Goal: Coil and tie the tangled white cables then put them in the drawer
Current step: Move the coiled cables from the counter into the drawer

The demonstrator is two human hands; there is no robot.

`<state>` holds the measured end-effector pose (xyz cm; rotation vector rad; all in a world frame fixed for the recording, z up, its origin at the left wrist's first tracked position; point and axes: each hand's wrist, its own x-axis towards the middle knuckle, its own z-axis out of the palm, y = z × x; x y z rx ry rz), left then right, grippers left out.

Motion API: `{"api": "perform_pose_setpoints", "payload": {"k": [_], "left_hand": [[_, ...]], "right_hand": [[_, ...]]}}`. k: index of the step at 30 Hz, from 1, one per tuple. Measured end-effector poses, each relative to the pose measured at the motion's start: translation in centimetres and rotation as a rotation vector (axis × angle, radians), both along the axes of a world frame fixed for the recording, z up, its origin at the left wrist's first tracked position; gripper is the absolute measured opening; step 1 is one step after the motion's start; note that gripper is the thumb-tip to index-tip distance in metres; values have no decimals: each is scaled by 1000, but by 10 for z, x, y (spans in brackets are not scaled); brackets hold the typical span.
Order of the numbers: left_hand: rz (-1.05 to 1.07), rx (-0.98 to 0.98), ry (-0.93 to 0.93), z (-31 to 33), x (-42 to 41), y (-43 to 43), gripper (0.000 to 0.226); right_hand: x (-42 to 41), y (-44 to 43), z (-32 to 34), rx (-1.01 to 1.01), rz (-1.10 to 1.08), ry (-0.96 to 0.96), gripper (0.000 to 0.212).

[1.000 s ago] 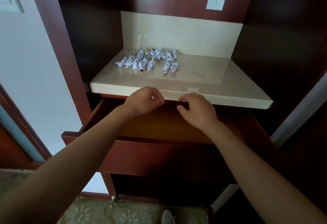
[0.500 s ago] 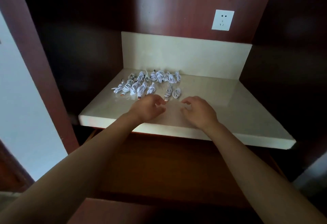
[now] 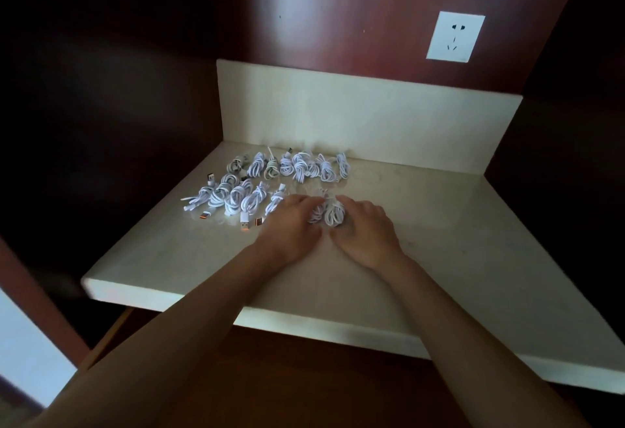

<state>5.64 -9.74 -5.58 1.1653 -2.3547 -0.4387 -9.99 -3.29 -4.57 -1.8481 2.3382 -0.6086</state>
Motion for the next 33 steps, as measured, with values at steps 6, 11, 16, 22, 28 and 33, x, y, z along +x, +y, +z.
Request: {"api": "perform_pose_setpoints", "payload": {"k": [6,11,16,22,28,33], "left_hand": [[-4,-98,8,-13,-4,-3,55],[-10,-108,86,-13,0,0,35],[-59,-123,247,-8,7,11,25],[-146,-41,504,-11,45,54,28],[-94,17,557,-9,105,101,27],[-34,-18,504,-11,157,139,29]], "right_hand": [[-2,-9,-15,-142,0,14,55],[1,-4,-13,-193,14,-84,48],[4,10,-16,-307,98,-307,51],[37,54,-12,-408,191,-400,54],[91,93,-6,-350,268,-418,56],[136,118,-12,-321,329,-416,59]]}}
